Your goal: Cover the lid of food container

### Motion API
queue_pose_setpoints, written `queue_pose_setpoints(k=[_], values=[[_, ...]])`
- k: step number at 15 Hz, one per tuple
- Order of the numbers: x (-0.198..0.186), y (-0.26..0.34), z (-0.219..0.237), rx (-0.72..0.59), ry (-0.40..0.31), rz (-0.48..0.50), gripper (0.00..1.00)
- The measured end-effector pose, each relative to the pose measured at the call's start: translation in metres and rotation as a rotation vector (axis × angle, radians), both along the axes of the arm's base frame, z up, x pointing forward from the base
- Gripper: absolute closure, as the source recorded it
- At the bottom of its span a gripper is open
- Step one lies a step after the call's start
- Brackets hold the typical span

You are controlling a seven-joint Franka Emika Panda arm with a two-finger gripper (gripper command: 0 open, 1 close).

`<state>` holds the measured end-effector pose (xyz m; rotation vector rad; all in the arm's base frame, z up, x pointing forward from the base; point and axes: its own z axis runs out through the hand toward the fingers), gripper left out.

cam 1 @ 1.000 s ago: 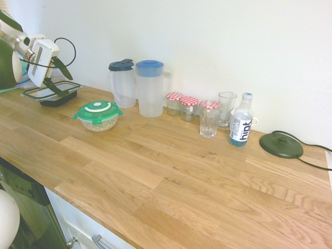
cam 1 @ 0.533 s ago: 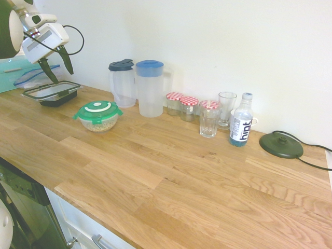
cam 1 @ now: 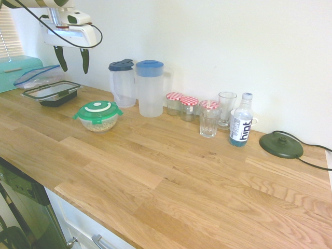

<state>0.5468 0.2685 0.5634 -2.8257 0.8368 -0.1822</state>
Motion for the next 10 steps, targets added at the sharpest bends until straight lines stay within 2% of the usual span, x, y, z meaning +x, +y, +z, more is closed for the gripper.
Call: queue_pose_setpoints(k=[4, 10], values=[[-0.013, -0.079, -0.020, -0.032, -0.042, -0.027, 0.00], [-0.073, -0.187, -0.060, -0.069, -0.063, -0.139, 0.00]])
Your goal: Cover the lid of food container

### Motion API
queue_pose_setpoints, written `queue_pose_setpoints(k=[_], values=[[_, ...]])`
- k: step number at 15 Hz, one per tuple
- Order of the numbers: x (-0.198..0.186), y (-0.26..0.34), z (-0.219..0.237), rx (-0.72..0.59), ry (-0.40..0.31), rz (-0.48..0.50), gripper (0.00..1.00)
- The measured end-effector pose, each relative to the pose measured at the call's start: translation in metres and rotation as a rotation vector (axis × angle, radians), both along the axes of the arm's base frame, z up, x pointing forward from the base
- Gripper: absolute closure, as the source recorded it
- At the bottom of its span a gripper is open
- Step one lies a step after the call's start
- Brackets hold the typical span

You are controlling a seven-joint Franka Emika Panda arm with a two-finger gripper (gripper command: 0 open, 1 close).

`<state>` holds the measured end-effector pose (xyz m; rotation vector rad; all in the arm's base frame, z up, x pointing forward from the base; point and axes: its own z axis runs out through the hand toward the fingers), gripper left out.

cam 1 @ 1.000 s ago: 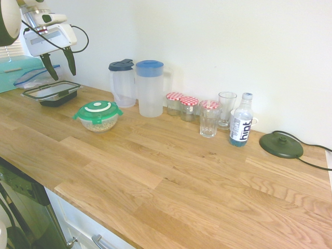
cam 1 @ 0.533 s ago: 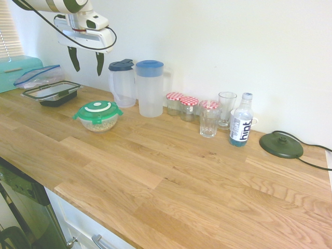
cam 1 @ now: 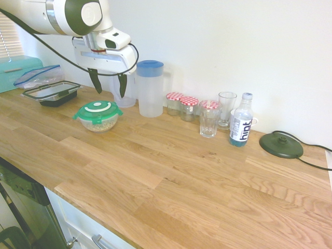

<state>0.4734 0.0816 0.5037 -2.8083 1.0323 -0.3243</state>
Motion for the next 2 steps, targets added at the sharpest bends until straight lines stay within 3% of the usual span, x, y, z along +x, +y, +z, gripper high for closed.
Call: queue_pose_setpoints(k=[2], values=[[-0.028, -0.041, -0.016, 0.005, -0.002, -0.041, 0.00]])
